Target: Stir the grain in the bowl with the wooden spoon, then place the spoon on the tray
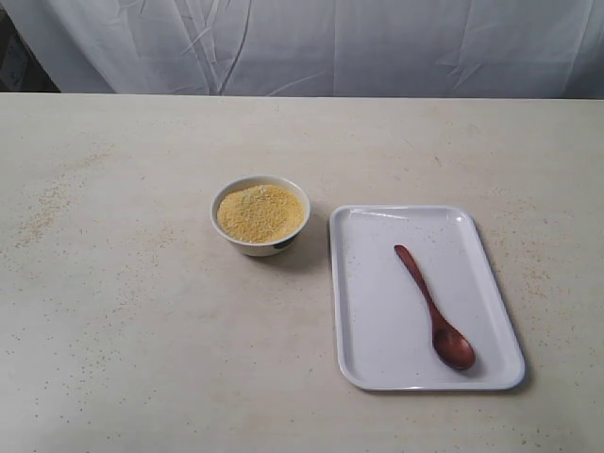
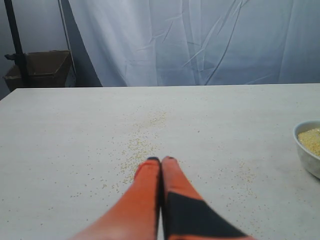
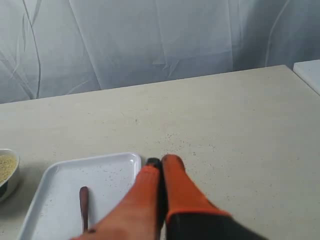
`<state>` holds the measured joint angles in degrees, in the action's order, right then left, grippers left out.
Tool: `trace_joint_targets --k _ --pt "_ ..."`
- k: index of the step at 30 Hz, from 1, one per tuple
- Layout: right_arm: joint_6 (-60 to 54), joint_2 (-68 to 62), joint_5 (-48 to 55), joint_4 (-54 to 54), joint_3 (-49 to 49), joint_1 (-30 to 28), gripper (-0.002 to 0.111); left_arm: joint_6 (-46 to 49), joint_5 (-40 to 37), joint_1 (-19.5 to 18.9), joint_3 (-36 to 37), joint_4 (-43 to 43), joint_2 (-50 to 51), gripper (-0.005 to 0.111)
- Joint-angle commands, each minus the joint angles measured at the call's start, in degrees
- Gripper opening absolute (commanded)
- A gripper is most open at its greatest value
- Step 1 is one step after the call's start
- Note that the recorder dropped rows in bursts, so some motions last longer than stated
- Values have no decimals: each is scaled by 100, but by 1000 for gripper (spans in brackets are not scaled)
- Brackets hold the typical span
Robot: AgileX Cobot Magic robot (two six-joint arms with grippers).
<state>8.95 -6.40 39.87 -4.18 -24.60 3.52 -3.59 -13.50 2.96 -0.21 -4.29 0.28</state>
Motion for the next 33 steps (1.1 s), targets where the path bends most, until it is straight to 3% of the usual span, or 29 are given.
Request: trace_joint_targets --k 1,12,16,28,33 --pt "7 28 -140 36 51 -23 2 -19 27 -4 21 16 -28 0" --pt "7 640 -1125 131 1394 -23 2 -19 27 -4 21 16 -28 0" --pt "7 640 -2042 131 1952 -23 2 -19 27 -4 21 16 -28 0" --pt "-24 640 -1854 131 2256 -23 2 -19 27 -4 21 16 -28 0" --pt "-857 640 -1900 131 2256 -23 2 -19 27 -4 21 16 -28 0"
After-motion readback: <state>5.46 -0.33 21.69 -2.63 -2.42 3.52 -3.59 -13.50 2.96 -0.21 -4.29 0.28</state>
